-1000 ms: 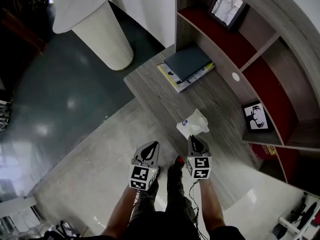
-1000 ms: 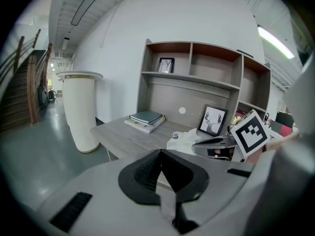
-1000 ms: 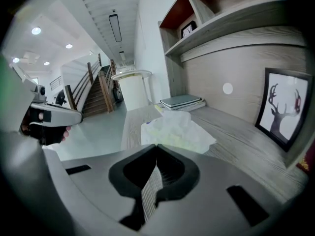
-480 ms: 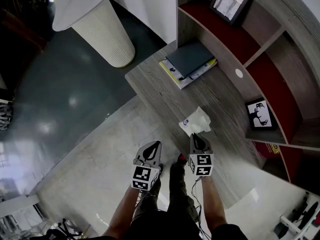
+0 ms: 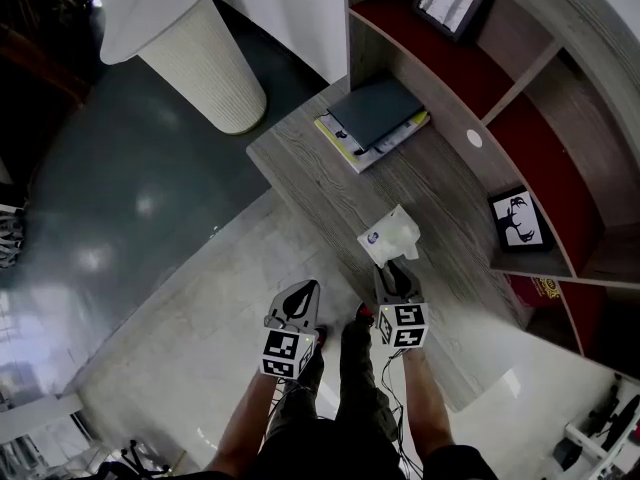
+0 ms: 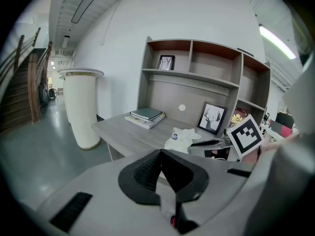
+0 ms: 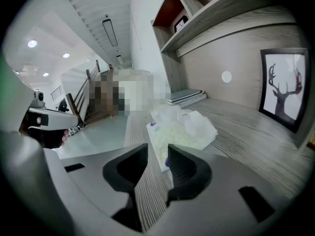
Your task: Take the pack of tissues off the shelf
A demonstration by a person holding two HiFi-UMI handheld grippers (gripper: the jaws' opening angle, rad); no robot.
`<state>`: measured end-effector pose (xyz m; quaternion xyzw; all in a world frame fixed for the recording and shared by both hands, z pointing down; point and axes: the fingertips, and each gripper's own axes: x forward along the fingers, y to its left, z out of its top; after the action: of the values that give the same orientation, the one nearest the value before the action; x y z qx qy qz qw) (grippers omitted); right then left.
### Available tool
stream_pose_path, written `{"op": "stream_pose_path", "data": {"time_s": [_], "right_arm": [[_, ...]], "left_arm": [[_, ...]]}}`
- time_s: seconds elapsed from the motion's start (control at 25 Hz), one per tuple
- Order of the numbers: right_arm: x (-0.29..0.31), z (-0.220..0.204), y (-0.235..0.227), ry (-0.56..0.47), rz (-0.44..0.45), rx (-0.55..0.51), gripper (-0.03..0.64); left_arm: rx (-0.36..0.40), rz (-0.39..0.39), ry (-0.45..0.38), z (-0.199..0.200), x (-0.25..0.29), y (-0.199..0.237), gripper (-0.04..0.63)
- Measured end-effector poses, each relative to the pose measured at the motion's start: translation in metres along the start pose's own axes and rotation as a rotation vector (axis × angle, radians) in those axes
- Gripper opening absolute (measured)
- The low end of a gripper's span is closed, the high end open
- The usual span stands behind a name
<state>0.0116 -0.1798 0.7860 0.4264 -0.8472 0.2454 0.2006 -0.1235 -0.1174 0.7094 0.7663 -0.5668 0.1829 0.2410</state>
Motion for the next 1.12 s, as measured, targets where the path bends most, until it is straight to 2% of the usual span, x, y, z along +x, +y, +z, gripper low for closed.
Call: {"op": "stream_pose_path", "data": {"time_s": [0.52,0.84,1.12], "right_arm": [[-0.038,0.038,0.009,-0.086,-0.051,-0.024,0.127],[-0.083,0.076,0.019,-0.184,-0.119,-0.03,0.126],[-0.133,0.109,0.03,-0.278,-0.19,-0.047,0.09]], "left_arm": [[0.061,-0.051,-0.054,0.031,-0.018,-0.012,0.006],[0.118,-0.1,-0.121,0.066,-0.043,-0.022,0.006],[0.195,-0.159,-0.198,0.103,-0.074,-0.037,0.006]]}}
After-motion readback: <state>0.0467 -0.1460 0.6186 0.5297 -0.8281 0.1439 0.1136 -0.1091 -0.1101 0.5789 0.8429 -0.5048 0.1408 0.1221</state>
